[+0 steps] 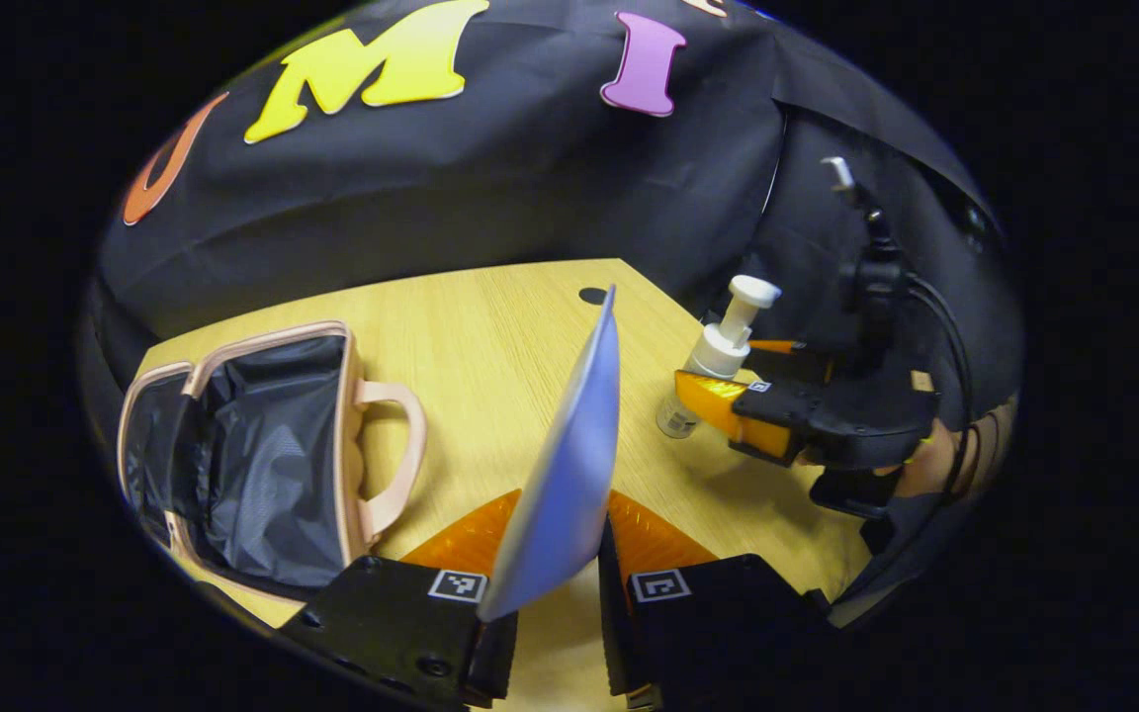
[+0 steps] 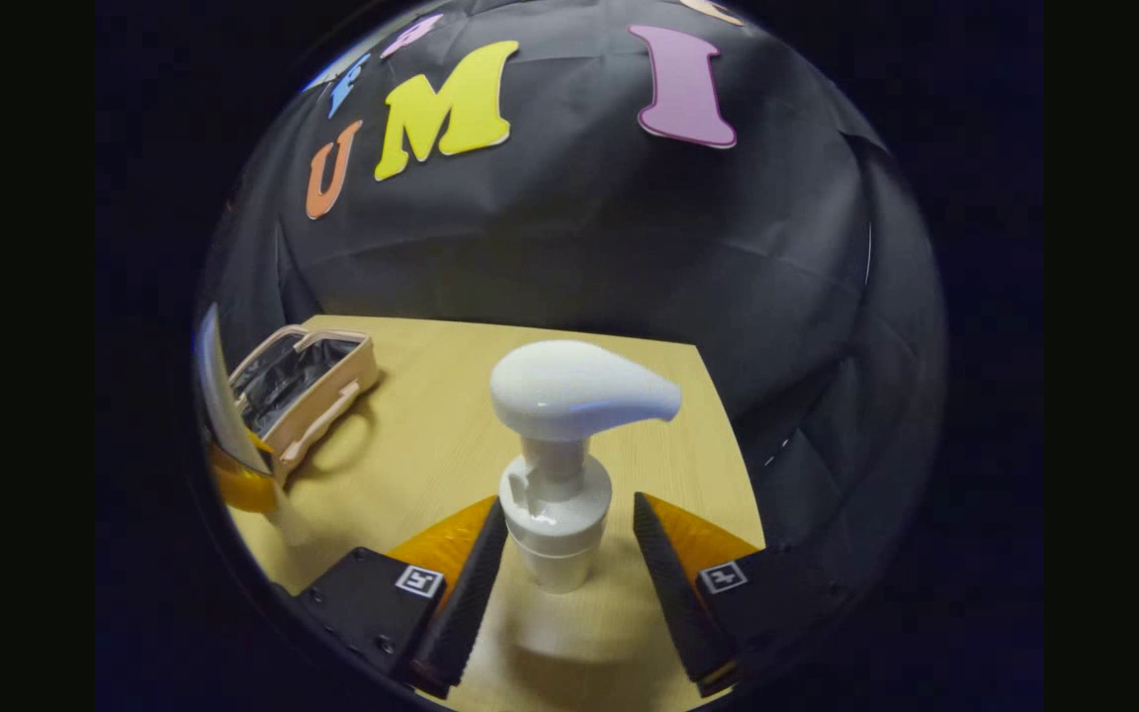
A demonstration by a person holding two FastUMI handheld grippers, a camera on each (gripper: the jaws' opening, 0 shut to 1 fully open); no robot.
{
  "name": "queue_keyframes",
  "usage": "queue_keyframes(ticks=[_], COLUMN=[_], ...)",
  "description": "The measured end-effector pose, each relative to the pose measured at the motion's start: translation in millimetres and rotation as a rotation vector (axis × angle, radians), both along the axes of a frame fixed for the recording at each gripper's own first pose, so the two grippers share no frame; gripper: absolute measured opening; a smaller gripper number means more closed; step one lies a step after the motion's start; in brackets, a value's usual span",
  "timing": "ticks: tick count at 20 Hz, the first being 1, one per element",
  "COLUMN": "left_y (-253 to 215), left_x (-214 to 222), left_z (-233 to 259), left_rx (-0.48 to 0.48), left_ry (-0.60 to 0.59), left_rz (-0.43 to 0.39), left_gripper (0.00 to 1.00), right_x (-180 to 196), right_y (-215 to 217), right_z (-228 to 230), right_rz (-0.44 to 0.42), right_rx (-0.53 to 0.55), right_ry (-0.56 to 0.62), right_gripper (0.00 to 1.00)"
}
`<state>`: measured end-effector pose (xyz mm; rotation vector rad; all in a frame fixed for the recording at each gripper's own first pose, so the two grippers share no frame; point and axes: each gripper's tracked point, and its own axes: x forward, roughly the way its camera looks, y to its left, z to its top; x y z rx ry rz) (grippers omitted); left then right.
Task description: First open the suitcase, pack the skin care products into it, and then close the suitcase.
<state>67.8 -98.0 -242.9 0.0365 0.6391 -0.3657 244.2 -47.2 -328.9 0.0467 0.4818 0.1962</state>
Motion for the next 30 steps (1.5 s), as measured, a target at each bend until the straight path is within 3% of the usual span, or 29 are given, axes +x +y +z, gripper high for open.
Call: queue_keyframes(ticks=[3, 7, 12, 15, 17, 25, 30], left_y=[28, 82, 184, 237, 259, 276, 271], left_x=[-28, -50, -33, -8, 9, 34, 43], left_z=[25, 54, 46, 16, -4, -68, -71], left_rx=[-0.012, 0.028, 0.096, 0.102, 0.118, 0.142, 0.186], left_ry=[-0.008, -0.033, -0.018, 0.069, 0.119, 0.284, 0.323], left_rz=[0.047, 0.104, 0.213, 0.295, 0.300, 0.260, 0.264], left_gripper=[0.39, 0.39, 0.39, 0.39, 0.39, 0.39, 0.38], right_x=[0, -16, -61, -88, -104, -149, -155], right_y=[6, 13, 35, 58, 76, 125, 136], right_z=[1, 1, 38, 62, 74, 86, 81], right_rz=[-0.016, -0.025, -0.065, -0.072, -0.070, -0.077, -0.073], right_rx=[-0.014, -0.038, 0.009, 0.027, 0.030, -0.006, -0.024], right_ry=[0.003, 0.041, 0.044, 0.035, 0.028, 0.034, 0.051], right_gripper=[0.53, 0.46, 0.47, 0.47, 0.47, 0.47, 0.47])
